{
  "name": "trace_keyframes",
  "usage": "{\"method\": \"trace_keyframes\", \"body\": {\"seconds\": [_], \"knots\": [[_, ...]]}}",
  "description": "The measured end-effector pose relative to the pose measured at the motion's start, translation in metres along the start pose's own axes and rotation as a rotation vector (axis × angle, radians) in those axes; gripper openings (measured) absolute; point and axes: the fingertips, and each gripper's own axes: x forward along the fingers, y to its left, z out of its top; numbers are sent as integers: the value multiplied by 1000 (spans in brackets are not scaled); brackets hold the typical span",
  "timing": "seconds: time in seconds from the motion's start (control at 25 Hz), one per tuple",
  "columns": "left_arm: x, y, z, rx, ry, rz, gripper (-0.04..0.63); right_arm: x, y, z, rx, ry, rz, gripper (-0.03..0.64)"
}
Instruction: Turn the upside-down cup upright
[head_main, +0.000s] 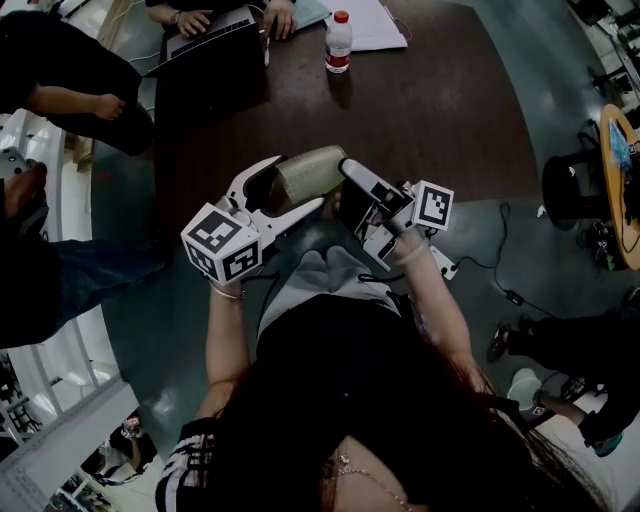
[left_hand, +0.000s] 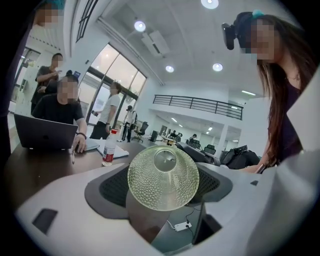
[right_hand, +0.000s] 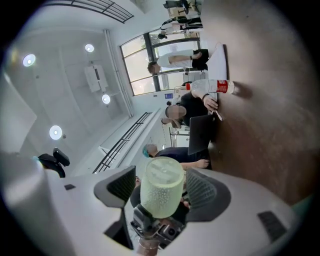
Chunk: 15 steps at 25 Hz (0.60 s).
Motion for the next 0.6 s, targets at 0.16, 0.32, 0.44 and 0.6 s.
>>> {"method": "trace_keyframes", "body": {"seconds": [0.16,0.32,0.44,0.6], "knots": [[-4,8,-3,-3,8,19,397,-5,-6,8,-39,-23,-43,322],[-3,13,-5,0,22,29,397,-7,-8,13,-174,-8,-124,321],[-3,14,-7,-3,28,34,397,-9,-7,17,-274,-11,-174,321],[-1,21,-11,-9,49,48,397,-9,-7,22,-374,-6,-220,321]]}}
